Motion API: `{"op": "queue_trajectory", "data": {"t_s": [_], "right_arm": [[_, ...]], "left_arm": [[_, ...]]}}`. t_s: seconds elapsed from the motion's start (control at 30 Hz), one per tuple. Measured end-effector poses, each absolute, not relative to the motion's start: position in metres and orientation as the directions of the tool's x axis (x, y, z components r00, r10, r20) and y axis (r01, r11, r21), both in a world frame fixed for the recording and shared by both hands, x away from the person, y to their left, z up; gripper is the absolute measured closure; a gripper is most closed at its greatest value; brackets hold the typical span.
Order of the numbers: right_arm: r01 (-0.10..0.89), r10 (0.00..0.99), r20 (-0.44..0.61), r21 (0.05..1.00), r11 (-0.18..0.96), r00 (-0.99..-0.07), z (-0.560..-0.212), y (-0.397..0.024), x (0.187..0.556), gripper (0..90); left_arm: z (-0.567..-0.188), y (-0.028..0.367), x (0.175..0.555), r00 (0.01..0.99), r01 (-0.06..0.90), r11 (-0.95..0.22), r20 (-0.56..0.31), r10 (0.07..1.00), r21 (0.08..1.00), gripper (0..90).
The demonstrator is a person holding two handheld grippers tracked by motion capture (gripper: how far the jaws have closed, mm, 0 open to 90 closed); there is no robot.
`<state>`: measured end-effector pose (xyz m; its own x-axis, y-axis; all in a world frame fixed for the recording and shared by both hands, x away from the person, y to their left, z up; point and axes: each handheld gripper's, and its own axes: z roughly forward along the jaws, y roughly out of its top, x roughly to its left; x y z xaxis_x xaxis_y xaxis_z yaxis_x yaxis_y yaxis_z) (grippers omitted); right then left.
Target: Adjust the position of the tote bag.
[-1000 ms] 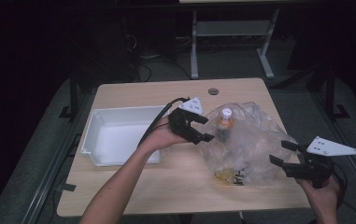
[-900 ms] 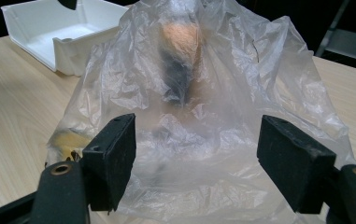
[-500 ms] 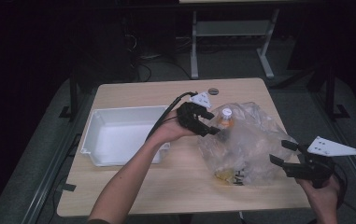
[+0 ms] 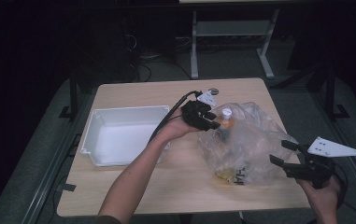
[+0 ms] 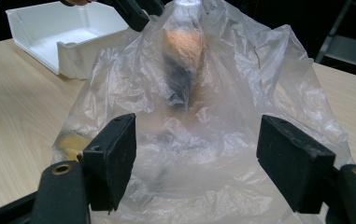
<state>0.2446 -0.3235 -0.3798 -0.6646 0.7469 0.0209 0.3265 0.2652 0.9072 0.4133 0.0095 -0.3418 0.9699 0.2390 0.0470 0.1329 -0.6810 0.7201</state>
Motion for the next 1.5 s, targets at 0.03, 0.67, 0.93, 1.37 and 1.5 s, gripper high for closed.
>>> {"op": "queue_trajectory", "data": {"t_s": [0.03, 0.67, 0.93, 1.37, 1.5], "right_arm": [[0.326, 0.746, 0.021, 0.908, 0.265, -0.665, -0.38, -0.323, 0.245, 27.9], [0.328, 0.745, 0.026, 0.907, 0.262, -0.667, -0.38, -0.323, 0.244, 28.1], [0.33, 0.743, 0.027, 0.906, 0.265, -0.669, -0.38, -0.323, 0.244, 28.5], [0.311, 0.742, 0.013, 0.913, 0.265, -0.67, -0.378, -0.322, 0.241, 29.2], [0.312, 0.739, 0.014, 0.912, 0.267, -0.673, -0.378, -0.321, 0.242, 29.2]], "left_arm": [[-0.342, 0.009, 0.414, 0.969, 0.133, -0.684, 0.05, 0.241, 0.717, 63.4], [-0.348, -0.001, 0.412, 0.971, 0.146, -0.665, 0.022, 0.239, 0.733, 41.5], [-0.36, -0.005, 0.411, 0.963, 0.171, -0.713, 0.038, 0.267, 0.68, 34.0], [-0.358, 0.009, 0.408, 0.959, 0.134, -0.725, 0.096, 0.267, 0.676, 87.5], [-0.365, 0.014, 0.406, 0.953, 0.149, -0.745, 0.105, 0.283, 0.65, 88.5]]}}
